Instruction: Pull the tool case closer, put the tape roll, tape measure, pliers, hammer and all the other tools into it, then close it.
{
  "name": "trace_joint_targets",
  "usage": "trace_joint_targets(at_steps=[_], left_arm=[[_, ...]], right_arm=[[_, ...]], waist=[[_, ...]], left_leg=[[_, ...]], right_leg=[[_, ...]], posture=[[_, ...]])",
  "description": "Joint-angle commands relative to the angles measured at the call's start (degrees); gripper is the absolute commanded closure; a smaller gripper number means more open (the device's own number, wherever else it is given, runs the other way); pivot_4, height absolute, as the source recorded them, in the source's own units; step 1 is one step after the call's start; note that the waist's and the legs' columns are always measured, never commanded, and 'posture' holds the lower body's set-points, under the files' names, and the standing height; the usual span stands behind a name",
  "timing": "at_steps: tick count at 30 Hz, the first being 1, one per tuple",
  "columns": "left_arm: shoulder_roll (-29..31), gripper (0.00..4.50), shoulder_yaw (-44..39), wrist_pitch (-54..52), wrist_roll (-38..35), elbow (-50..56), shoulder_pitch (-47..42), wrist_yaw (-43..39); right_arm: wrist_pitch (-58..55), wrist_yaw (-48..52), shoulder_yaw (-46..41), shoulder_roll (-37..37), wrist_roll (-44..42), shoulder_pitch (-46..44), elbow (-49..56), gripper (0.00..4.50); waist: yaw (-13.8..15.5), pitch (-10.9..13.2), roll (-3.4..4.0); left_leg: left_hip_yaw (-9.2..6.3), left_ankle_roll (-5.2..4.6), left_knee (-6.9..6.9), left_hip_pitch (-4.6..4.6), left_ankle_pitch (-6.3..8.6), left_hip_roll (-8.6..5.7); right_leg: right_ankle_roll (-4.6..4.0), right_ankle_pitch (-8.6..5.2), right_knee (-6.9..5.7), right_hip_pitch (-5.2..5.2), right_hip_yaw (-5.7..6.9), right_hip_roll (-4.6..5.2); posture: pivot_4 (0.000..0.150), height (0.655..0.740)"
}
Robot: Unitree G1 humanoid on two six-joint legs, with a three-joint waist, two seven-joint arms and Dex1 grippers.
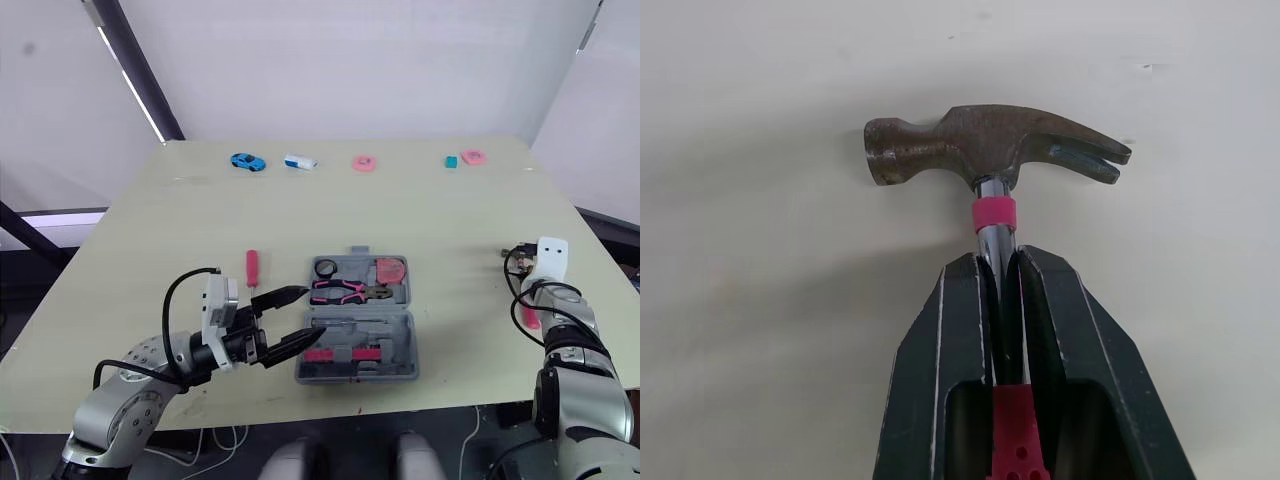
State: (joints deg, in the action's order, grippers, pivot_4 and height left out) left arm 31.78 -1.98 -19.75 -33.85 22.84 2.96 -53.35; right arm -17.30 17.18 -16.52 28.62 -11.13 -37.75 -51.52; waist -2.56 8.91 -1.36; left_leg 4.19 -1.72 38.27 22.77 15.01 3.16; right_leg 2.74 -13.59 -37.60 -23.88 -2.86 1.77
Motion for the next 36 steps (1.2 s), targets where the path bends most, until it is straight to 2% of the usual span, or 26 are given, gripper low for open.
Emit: trace_joint_targets(at_steps=[1,4,8,12,17,21,22,24,25,26,36], left_arm=[[-0.09,0.0,-2.22,10.19,2.14,-4.54,2.14,-5.78],[0.3,0.0,-2.98,15.86,2.8,-8.41,3.1,-10.12],[0.91,0.0,-3.51,16.98,1.64,-9.72,4.19,-13.02],[1.75,0.0,-3.28,17.94,1.49,-9.17,5.1,-15.52],[4.46,0.0,-2.55,16.04,0.78,-7.09,5.09,-18.03],[5.24,0.0,-2.79,13.16,-0.67,-5.12,4.01,-17.06],[5.35,0.0,-2.85,12.56,-0.85,-4.61,3.8,-16.74],[5.49,0.0,-2.96,11.69,-1.1,-4.01,3.55,-16.39],[5.58,0.0,-3.0,11.2,-1.24,-3.69,3.44,-16.12],[5.65,0.0,-2.99,10.75,-1.32,-3.27,3.35,-15.76],[5.82,0.0,-2.87,3.34,-2.88,3.42,0.42,-9.44]], right_arm=[[-11.77,3.02,1.72,-1.84,-4.95,11.99,27.25,4.48],[-21.48,-0.01,2.39,-5.14,-8.38,23.27,48.46,4.48],[-28.35,-6.14,3.05,-10.87,-9.77,33.31,64.87,4.48],[-30.99,-8.52,5.61,-13.83,-8.9,38.54,72.84,4.48],[-29.14,-6.87,9.03,-12.44,-6.48,39.99,72.71,4.48],[-27.03,-4.65,9.21,-10.26,-5.66,39.42,69.5,2.66],[-26.52,-4.22,9.35,-9.72,-5.37,39.31,69.12,2.36],[-26.02,-3.87,9.23,-9.39,-5.26,39.1,68.75,1.3],[-25.54,-3.16,9.33,-9.09,-5.38,38.91,68.52,1.14],[-24.93,-2.55,9.46,-8.85,-5.36,38.71,68.2,0.65],[-23.47,-0.49,9.81,-8.13,-4.99,36.87,66.21,0.65]], waist=[[0.34,-0.03,0.04],[0.45,-0.05,0.12],[0.43,-0.04,0.16],[0.23,-0.03,0.15],[0.2,-0.03,0.15],[0.23,-0.02,0.14],[0.24,-0.02,0.14],[0.26,-0.03,0.13],[0.26,-0.02,0.13],[0.26,-0.02,0.13],[0.27,0.0,0.09]], left_leg=[[0.0,0.0,-0.03,0.01,0.0,0.0],[-0.1,0.01,-0.12,0.16,0.01,0.06],[-0.04,0.01,-0.09,0.17,0.01,0.06],[0.02,0.01,0.0,0.11,0.01,0.11],[0.02,0.01,0.01,0.11,0.01,0.08],[0.02,0.01,0.0,0.12,0.01,0.06],[0.02,0.01,0.0,0.12,0.01,0.06],[0.02,0.01,0.01,0.12,0.01,0.05],[0.01,0.01,0.01,0.12,0.01,0.04],[0.01,0.01,0.01,0.12,0.01,0.04],[-0.02,0.01,-0.01,0.13,0.01,0.02]], right_leg=[[0.0,0.0,0.0,-0.02,0.0,0.01],[-0.02,-0.02,-0.07,-0.23,0.07,0.06],[-0.02,-0.02,-0.08,-0.26,0.0,0.07],[-0.21,-0.15,-0.08,-0.23,-0.04,0.17],[-0.23,-0.16,-0.07,-0.24,-0.03,0.15],[-0.22,-0.16,-0.05,-0.25,-0.02,0.15],[-0.23,-0.16,-0.05,-0.25,-0.02,0.15],[-0.22,-0.16,-0.05,-0.24,-0.03,0.14],[-0.22,-0.16,-0.05,-0.24,-0.03,0.14],[-0.22,-0.17,-0.05,-0.24,-0.02,0.13],[-0.21,-0.16,-0.05,-0.24,-0.02,0.08]], posture=[[0.15,0.74],[0.15,0.74],[0.15,0.74],[0.15,0.74],[0.15,0.74],[0.15,0.74],[0.15,0.74],[0.15,0.74],[0.15,0.74],[0.15,0.74],[0.15,0.74]])
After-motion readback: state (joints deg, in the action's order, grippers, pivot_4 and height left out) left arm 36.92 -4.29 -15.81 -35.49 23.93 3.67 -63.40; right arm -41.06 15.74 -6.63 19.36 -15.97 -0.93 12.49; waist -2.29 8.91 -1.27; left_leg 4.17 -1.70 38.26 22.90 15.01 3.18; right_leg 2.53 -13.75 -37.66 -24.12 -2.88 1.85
